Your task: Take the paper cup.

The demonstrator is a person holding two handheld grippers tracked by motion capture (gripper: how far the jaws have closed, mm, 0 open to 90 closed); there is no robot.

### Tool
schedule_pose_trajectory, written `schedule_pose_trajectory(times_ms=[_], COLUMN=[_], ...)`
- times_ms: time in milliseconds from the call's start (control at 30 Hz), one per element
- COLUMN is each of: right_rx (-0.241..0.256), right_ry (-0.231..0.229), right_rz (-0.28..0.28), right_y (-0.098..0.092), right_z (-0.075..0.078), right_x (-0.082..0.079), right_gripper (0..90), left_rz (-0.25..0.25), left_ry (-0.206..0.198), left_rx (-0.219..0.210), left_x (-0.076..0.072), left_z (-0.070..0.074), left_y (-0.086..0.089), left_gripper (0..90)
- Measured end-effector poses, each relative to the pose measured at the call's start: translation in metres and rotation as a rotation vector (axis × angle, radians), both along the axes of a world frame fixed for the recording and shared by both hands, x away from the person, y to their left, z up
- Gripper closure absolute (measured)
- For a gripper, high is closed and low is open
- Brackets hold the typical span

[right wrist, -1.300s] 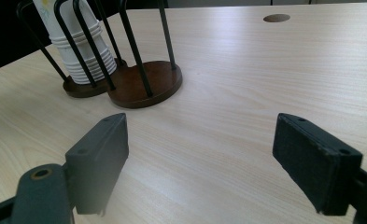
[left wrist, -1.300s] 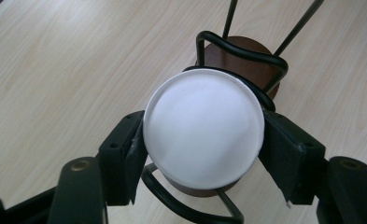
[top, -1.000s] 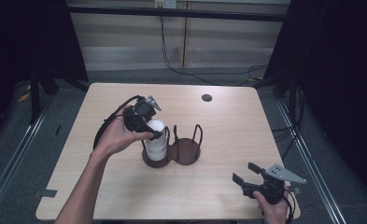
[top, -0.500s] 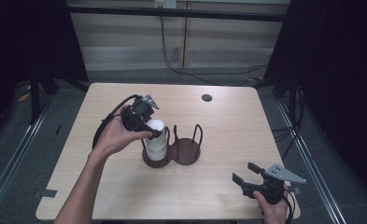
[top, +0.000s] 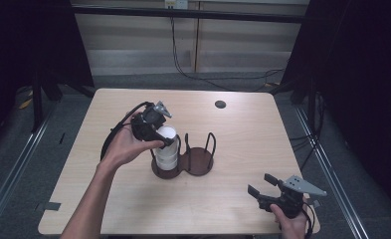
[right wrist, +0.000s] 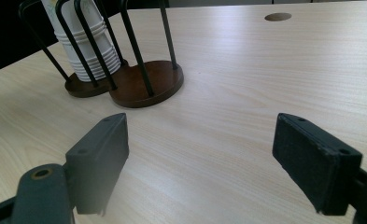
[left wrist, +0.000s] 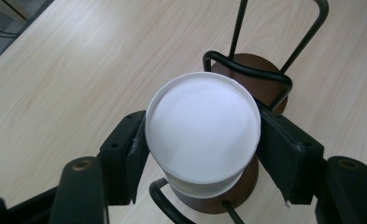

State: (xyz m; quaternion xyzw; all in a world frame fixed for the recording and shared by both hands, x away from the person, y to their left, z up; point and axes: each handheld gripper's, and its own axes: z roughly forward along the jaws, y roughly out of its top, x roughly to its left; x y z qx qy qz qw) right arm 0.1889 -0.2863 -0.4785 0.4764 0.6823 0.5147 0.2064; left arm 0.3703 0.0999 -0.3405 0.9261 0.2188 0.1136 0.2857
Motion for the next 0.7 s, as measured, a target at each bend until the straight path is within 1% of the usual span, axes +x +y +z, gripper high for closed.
schedule_pose_trajectory(times_ms=[33,67,100,167,200,233,267,300,400,467,500,567,600,633,667,700], right_rx=[0.0,0.0,0.0,-0.001,0.0,-0.001,-0.002,-0.003,-0.003,0.0,0.0,0.0,0.002,0.002,0.003,0.003], right_ry=[0.0,0.0,0.0,0.0,0.001,0.001,0.001,0.001,0.0,0.003,0.002,0.002,0.002,0.002,0.002,0.002], right_rz=[0.0,0.0,0.0,0.001,0.0,0.0,0.001,0.003,0.003,0.004,0.004,0.004,0.004,0.003,0.003,0.004], right_y=[0.0,0.0,0.0,0.0,0.0,0.0,0.001,0.001,0.001,0.001,0.0,0.0,0.0,0.0,0.0,0.0], right_z=[0.0,0.0,0.0,0.0,0.0,0.0,0.0,0.0,0.0,0.0,0.0,0.0,0.0,0.0,0.0,0.0], right_x=[0.0,0.0,0.0,0.0,0.0,0.0,0.0,0.0,0.0,0.001,0.001,0.0,0.0,0.0,0.0,0.0], right_gripper=[18.2,18.2,18.2,18.2,18.2,18.3,18.3,18.3,18.3,18.3,18.3,18.3,18.3,18.3,18.3,18.3], left_rz=[0.0,-0.008,-0.008,-0.004,-0.007,-0.002,0.013,0.015,0.009,-0.001,0.004,0.009,0.001,0.001,0.005,0.012], left_ry=[0.0,0.011,0.011,0.02,0.027,0.035,0.044,0.045,0.04,0.014,0.003,-0.001,-0.003,-0.003,-0.003,-0.005], left_rx=[0.0,-0.031,-0.031,-0.045,-0.039,-0.04,-0.051,-0.054,-0.051,-0.031,-0.023,-0.021,-0.012,-0.012,-0.004,-0.007], left_x=[0.0,-0.002,-0.002,-0.003,-0.002,-0.001,0.001,0.001,0.001,0.0,0.0,0.0,0.0,0.0,0.001,0.001], left_z=[0.0,0.004,0.004,0.006,0.007,0.007,0.006,0.005,0.004,0.001,0.001,0.0,-0.002,-0.002,-0.003,-0.004], left_y=[0.0,0.003,0.003,0.005,0.007,0.009,0.011,0.012,0.011,0.008,0.006,0.005,0.003,0.003,0.002,0.002], left_gripper=[36.0,36.5,36.7,36.7,36.8,36.7,36.7,36.7,36.6,36.5,36.2,35.8,35.6,35.6,35.5,35.2])
